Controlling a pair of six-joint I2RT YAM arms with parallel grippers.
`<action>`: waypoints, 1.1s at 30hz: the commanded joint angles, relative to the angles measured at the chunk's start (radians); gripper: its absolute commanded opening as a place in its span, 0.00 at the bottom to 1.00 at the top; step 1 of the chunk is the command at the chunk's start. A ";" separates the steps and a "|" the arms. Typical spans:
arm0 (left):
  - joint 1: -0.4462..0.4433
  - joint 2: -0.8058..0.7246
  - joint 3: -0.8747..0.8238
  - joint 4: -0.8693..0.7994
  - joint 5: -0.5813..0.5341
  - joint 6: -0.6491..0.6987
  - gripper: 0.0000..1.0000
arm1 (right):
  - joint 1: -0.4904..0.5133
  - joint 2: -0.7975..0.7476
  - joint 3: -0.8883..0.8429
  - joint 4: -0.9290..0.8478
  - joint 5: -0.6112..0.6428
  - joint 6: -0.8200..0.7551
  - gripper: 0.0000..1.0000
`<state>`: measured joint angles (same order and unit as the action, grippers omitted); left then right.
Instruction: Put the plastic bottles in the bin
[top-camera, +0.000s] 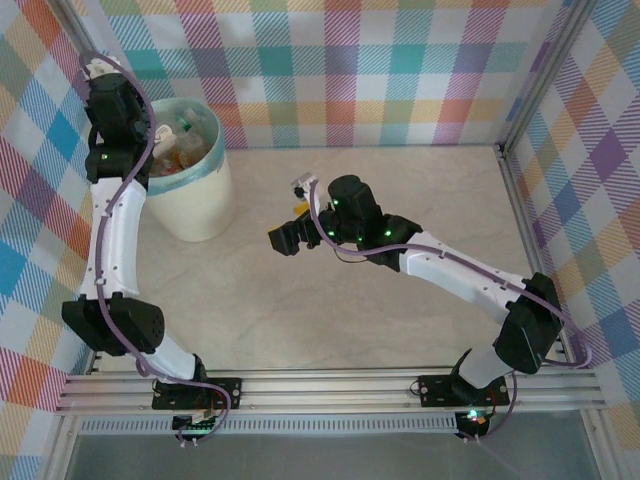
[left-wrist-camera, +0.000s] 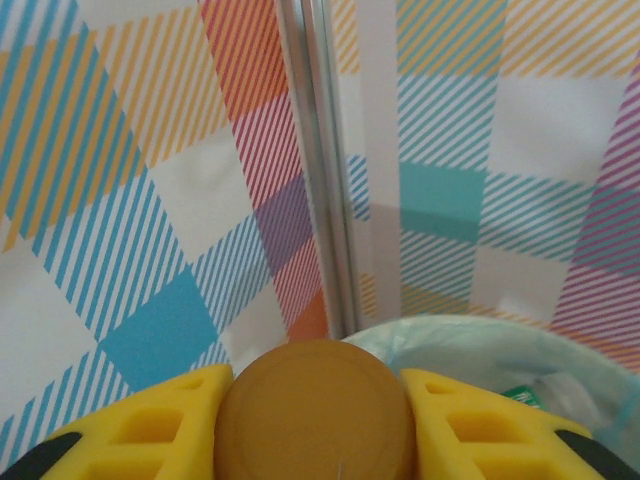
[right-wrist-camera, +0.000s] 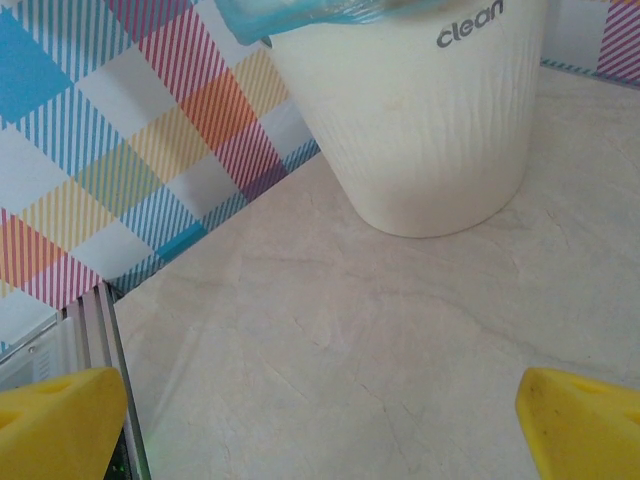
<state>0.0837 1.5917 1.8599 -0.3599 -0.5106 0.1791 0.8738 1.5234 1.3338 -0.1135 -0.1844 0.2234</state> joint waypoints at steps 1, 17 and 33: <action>0.021 0.039 0.012 0.013 0.000 0.069 0.00 | 0.004 0.013 0.045 -0.025 -0.020 -0.012 1.00; 0.034 0.062 -0.189 -0.065 0.238 0.003 0.06 | 0.004 0.009 0.009 -0.030 -0.011 0.016 1.00; 0.034 0.134 -0.007 -0.290 0.530 -0.004 0.64 | 0.004 0.017 0.004 -0.026 -0.002 0.017 1.00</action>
<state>0.1146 1.7088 1.8145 -0.4980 -0.0879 0.2150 0.8738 1.5288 1.3437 -0.1448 -0.1837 0.2314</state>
